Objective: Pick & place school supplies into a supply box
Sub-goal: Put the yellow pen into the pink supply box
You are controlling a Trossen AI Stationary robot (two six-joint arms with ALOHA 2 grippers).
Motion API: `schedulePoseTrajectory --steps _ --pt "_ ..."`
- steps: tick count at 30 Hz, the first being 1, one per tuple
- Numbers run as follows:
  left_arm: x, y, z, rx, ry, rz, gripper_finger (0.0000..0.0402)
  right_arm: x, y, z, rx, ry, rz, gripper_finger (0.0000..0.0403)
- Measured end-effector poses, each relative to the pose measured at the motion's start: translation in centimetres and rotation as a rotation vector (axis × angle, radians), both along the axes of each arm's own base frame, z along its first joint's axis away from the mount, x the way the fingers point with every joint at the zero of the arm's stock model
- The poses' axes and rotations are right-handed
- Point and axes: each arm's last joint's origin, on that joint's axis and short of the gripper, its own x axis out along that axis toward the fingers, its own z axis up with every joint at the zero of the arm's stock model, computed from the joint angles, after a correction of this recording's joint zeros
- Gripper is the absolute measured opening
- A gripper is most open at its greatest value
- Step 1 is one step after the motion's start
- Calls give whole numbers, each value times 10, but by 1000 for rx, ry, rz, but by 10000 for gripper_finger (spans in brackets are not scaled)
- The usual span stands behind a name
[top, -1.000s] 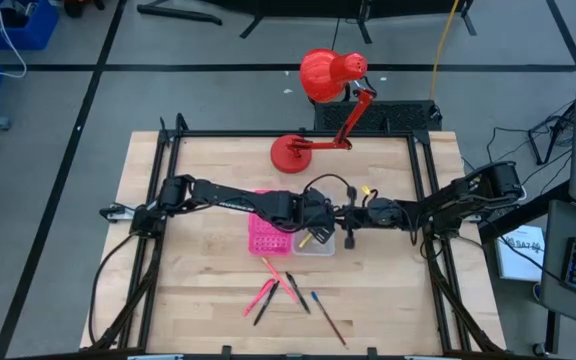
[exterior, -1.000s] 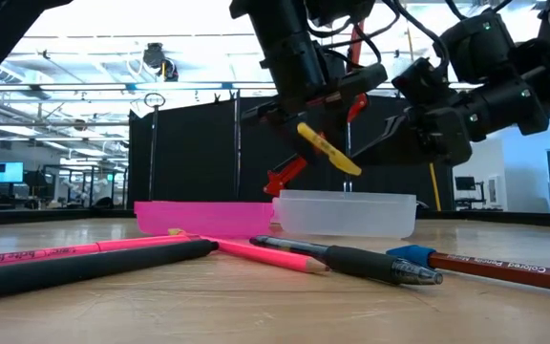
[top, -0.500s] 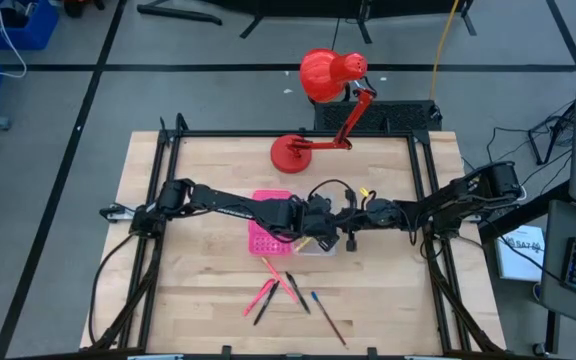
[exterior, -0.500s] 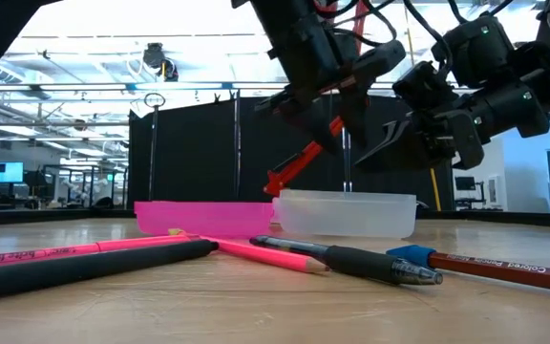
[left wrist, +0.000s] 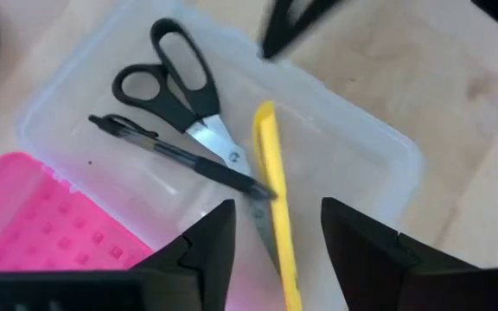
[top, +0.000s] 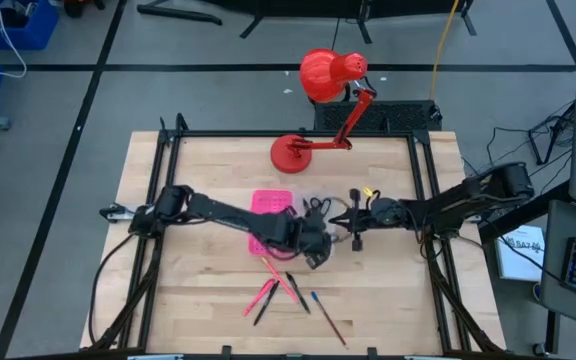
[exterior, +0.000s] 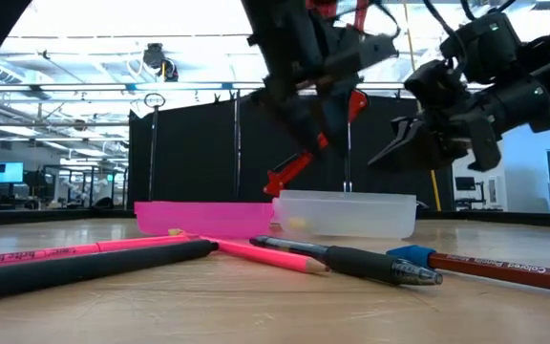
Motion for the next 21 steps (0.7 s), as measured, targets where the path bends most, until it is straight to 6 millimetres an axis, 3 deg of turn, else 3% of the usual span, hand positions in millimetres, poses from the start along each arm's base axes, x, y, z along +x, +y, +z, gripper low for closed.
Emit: schedulePoseTrajectory --steps 5,11,16,21 --pt "-13 -20 14 97 4 -37 117 -11 0 7 14 -22 -4 0" --pt "-28 -37 18 160 53 -44 16 -18 4 6 11 13 93 0" --pt "-46 -57 25 241 59 -13 10 -21 11 0 -19 98 127 0" --pt "-78 -70 26 341 43 16 6 -8 15 10 -68 241 49 0"
